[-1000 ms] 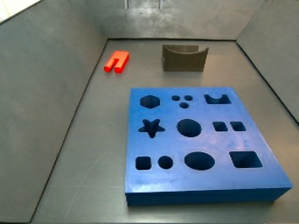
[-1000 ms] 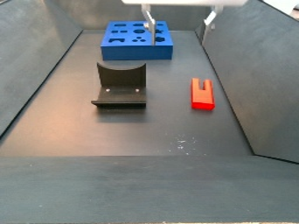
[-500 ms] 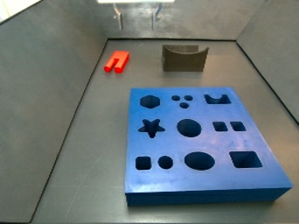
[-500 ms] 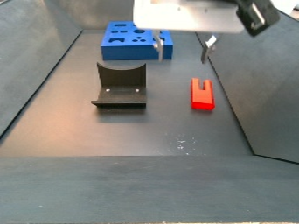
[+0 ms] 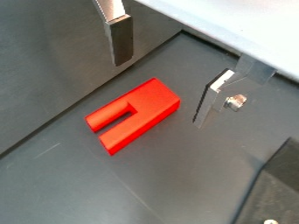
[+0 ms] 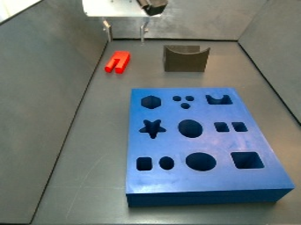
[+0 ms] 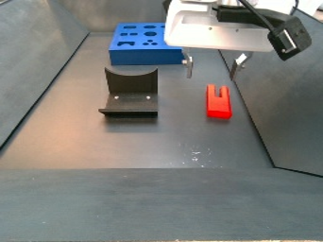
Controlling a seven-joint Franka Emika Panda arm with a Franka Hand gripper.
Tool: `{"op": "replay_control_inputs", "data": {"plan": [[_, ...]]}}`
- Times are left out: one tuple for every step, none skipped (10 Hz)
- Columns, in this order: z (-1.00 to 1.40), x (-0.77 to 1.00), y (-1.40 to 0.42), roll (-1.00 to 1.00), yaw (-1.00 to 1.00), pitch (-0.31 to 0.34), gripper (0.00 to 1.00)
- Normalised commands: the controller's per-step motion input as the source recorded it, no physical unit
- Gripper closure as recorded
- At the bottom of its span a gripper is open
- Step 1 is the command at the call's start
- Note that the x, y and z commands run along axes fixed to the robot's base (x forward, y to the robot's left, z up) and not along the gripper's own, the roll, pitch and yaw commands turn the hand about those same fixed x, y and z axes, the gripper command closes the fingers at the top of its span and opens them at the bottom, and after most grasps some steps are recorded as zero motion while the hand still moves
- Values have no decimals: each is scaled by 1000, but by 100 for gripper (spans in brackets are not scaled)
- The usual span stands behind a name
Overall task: Pick up the square-circle object. Move up. Rotate the square-circle object. Place the square-circle object on the fixture. Regrasp the square-circle object. Move to above the board. Insert the square-circle object.
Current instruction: Pick up the square-circle object.
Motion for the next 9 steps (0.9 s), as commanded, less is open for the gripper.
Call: {"op": "replay_control_inputs", "data": {"plan": [[-323, -180, -63, 0, -174, -294, 0], [-343, -246, -91, 0, -180, -313, 0], [-309, -309, -91, 0, -80, -306, 0], [-240, -334, -129, 0, 0, -281, 0], [-174, -289, -189, 0, 69, -297, 0], [-143, -171, -231, 0, 26, -314, 0], [-237, -46, -234, -6, 17, -356, 0], [-283, 0, -171, -26, 3, -387, 0], [-383, 0, -66, -30, 43, -336, 0]]}}
